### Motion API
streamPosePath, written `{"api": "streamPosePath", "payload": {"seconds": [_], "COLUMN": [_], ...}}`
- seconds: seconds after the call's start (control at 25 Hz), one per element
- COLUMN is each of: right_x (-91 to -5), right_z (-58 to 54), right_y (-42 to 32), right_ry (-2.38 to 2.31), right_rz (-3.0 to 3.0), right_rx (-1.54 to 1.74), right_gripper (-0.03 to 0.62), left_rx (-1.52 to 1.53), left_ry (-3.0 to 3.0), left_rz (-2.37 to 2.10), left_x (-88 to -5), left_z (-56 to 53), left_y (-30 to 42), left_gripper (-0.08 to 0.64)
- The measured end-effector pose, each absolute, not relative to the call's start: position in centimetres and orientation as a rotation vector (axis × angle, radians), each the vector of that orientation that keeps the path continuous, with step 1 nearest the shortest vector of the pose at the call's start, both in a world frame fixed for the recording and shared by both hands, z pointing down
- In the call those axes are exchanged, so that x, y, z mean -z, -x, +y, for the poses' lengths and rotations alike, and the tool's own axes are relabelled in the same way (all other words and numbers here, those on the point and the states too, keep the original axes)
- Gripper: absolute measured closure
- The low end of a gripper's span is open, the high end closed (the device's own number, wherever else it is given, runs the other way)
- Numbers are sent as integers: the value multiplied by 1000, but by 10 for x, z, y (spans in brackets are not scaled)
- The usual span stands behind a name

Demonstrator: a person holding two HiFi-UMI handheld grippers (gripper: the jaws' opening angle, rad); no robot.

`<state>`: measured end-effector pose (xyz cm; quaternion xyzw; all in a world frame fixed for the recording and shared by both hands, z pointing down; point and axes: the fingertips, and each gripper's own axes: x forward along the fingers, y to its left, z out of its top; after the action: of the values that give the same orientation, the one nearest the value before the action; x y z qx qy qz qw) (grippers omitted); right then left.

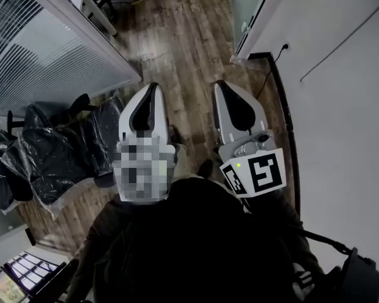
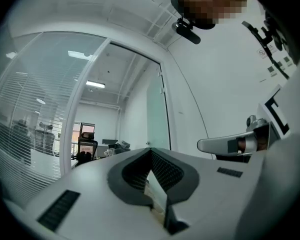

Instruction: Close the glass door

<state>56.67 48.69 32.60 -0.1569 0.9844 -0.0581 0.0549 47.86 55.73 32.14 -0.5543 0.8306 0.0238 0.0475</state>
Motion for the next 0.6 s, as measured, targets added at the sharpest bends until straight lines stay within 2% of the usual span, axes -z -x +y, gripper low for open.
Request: {"api": "streamPosePath", "payload": {"seconds": [0.28,0.6], "right_x": [-341,-315], "right_z": [411,313], "right_y": [-473,-305], "right_ry": [454,434], "right_rz": [3002,2988], "right_rx": [158,112], "right_gripper": [591,591], "left_rx": [-109,-116], "left_ry": [1674,1726], "left_rz": [2552,2530], "left_x": [-335,-327], "left_z": [479,379], "left_y": [-382,-222], "left_gripper": [563,563]}}
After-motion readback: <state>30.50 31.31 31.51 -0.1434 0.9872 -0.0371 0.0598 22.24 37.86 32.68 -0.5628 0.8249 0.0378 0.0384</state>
